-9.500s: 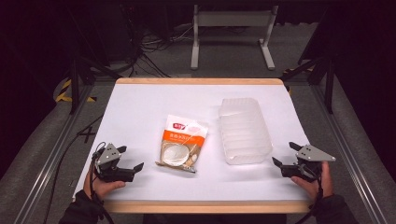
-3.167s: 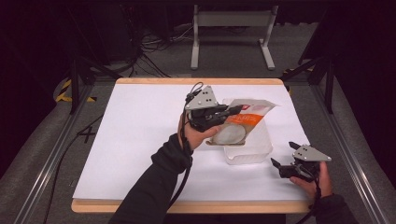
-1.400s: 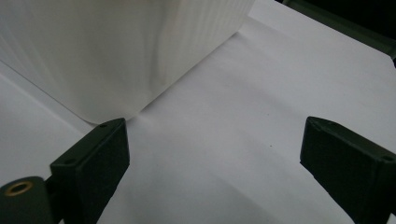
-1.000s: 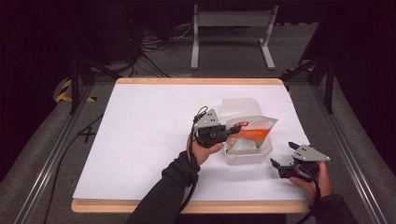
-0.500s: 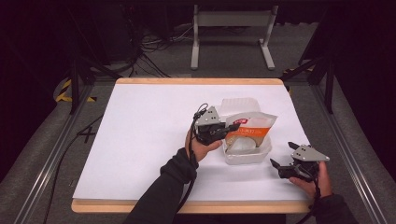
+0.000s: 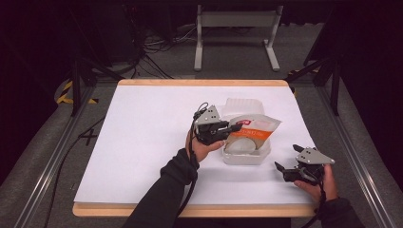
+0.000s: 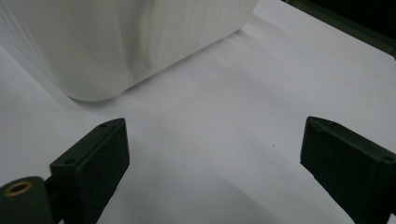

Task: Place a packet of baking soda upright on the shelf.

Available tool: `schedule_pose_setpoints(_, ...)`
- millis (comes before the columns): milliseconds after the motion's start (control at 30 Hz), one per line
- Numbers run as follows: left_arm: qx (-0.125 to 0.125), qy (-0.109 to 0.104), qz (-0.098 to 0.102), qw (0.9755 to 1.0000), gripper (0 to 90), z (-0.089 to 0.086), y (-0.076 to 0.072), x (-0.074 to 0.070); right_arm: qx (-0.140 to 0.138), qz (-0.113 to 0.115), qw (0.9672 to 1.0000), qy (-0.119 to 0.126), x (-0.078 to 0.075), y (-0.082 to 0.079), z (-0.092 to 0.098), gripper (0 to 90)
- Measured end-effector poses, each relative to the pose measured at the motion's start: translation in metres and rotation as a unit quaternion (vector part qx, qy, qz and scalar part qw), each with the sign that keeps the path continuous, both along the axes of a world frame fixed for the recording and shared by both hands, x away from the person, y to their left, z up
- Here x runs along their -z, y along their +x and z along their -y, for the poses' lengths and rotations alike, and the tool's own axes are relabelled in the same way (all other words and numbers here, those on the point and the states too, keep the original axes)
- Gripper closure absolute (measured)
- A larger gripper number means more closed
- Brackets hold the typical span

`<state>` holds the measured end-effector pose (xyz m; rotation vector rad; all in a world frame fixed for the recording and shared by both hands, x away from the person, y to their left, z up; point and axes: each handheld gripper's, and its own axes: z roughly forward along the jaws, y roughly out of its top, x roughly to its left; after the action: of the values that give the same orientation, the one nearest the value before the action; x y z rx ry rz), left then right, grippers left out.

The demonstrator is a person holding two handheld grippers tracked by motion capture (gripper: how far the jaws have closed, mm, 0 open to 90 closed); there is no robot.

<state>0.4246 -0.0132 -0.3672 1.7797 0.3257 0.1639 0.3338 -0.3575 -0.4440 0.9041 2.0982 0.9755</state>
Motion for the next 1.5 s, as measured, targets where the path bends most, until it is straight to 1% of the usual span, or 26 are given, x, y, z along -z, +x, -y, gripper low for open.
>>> schedule_pose_setpoints(33, -0.002, 0.004, -0.001, 1.0, 78.8, -0.001, -0.001, -0.001, 0.0, 0.0, 1.0, 0.0, 0.0, 0.0, 0.0, 8.5)
schedule_pose_setpoints(100, -0.002, 0.011, 0.004, 0.9999, 72.8, -0.005, -0.001, -0.003, -0.001, -0.001, 1.0, 0.0, 0.0, 0.0, 0.0, 8.5)
schedule_pose_setpoints(133, -0.002, 0.011, 0.004, 0.9999, 67.7, -0.005, -0.001, -0.003, 0.0, 0.0, 1.0, 0.0, 0.0, 0.0, 0.0, 8.5)
schedule_pose_setpoints(167, -0.006, 0.013, 0.005, 0.9999, 67.7, -0.006, -0.001, -0.003, 0.0, 0.0, 1.0, 0.0, 0.0, 0.0, 0.0, 8.5)
schedule_pose_setpoints(200, -0.008, 0.013, 0.002, 0.9999, 64.6, -0.008, -0.001, -0.004, 0.0, -0.001, 1.0, 0.0, 0.0, 0.0, 0.0, 8.5)
schedule_pose_setpoints(267, -0.011, 0.02, 0.005, 0.9997, 57.4, -0.01, -0.002, -0.006, 0.0, 0.0, 1.0, 0.0, 0.0, 0.0, 0.0, 8.5)
schedule_pose_setpoints(300, -0.011, 0.03, 0.007, 0.9995, 54.1, -0.011, -0.003, -0.006, 0.0, 0.0, 1.0, 0.0, 0.0, 0.0, 0.0, 8.5)
schedule_pose_setpoints(367, -0.01, 0.048, 0.018, 0.9986, 51.8, -0.014, -0.005, -0.007, 0.0, 0.0, 1.0, 0.0, 0.0, 0.0, 0.0, 8.5)
schedule_pose_setpoints(433, -0.014, 0.067, 0.026, 0.9973, 47.9, -0.017, -0.008, -0.007, 0.0, 0.0, 1.0, 0.001, 0.0, 0.0, 0.0, 8.5)
schedule_pose_setpoints(467, -0.022, 0.076, 0.031, 0.9964, 44.7, -0.019, -0.009, -0.007, 0.0, 0.0, 1.0, 0.001, 0.0, 0.0, 0.0, 8.5)
schedule_pose_setpoints(500, -0.029, 0.08, 0.034, 0.9958, 40.3, -0.02, -0.01, -0.007, 0.0, -0.001, 1.0, 0.001, 0.0, 0.0, 0.0, 8.5)
schedule_pose_setpoints(533, -0.036, 0.088, 0.038, 0.9948, 36.5, -0.022, -0.011, -0.006, 0.0, 0.0, 1.0, 0.001, 0.0, 0.0, 0.0, 8.5)
schedule_pose_setpoints(600, -0.045, 0.099, 0.046, 0.993, 32.3, -0.025, -0.013, -0.005, 0.001, 0.0, 1.0, 0.0, 0.0, 0.0, 0.0, 8.5)
schedule_pose_setpoints(633, -0.053, 0.107, 0.051, 0.9915, 30.2, -0.026, -0.014, -0.004, 0.001, 0.0, 1.0, 0.0, 0.0, 0.0, 0.0, 8.5)
schedule_pose_setpoints(700, -0.062, 0.12, 0.054, 0.9894, 24.9, -0.028, -0.016, -0.002, 0.001, 0.0, 1.0, 0.0, 0.0, 0.0, 0.0, 8.4)
schedule_pose_setpoints(733, -0.065, 0.124, 0.061, 0.9882, 22.9, -0.029, -0.017, -0.002, 0.001, 0.0, 1.0, 0.001, 0.0, 0.0, 0.0, 8.4)
schedule_pose_setpoints(767, -0.069, 0.124, 0.062, 0.9879, 21.2, -0.031, -0.018, -0.001, 0.001, 0.0, 1.0, 0.001, 0.0, 0.0, 0.0, 8.4)
schedule_pose_setpoints(867, -0.075, 0.122, 0.064, 0.9876, 19.0, -0.035, -0.019, -0.001, 0.001, 0.001, 1.0, 0.001, 0.0, 0.0, 0.0, 8.4)
schedule_pose_setpoints(1000, -0.087, 0.138, 0.067, 0.9842, 14.3, -0.039, -0.02, 0.001, 0.0, 0.001, 1.0, 0.001, 0.0, -0.001, 0.0, 8.4)
schedule_pose_setpoints(1067, -0.086, 0.148, 0.07, 0.9827, 12.4, -0.041, -0.021, 0.003, 0.0, 0.001, 1.0, 0.002, 0.0, -0.001, 0.0, 8.4)
schedule_pose_setpoints(1167, -0.089, 0.166, 0.08, 0.9789, 11.0, -0.045, -0.024, 0.007, 0.0, 0.001, 1.0, 0.001, 0.0, -0.001, 0.0, 8.4)
schedule_pose_setpoints(1233, -0.091, 0.165, 0.079, 0.979, 10.8, -0.046, -0.025, 0.007, 0.0, 0.001, 1.0, 0.001, 0.0, -0.001, 0.0, 8.4)
schedule_pose_setpoints(1367, -0.092, 0.17, 0.079, 0.9778, 10.1, -0.053, -0.027, 0.008, 0.0, 0.001, 1.0, 0.002, 0.0, -0.001, 0.0, 8.4)
schedule_pose_setpoints(1433, -0.097, 0.176, 0.08, 0.9762, 9.5, -0.059, -0.028, 0.01, 0.0, 0.002, 1.0, 0.001, 0.0, -0.001, 0.0, 8.3)
schedule_pose_setpoints(1467, -0.099, 0.177, 0.08, 0.976, 8.7, -0.061, -0.029, 0.011, 0.0, 0.002, 1.0, 0.001, 0.0, -0.001, 0.0, 8.3)
schedule_pose_setpoints(1500, -0.102, 0.18, 0.082, 0.975, 8.7, -0.063, -0.029, 0.011, 0.0, 0.002, 1.0, 0.001, 0.0, -0.001, 0.0, 8.3)
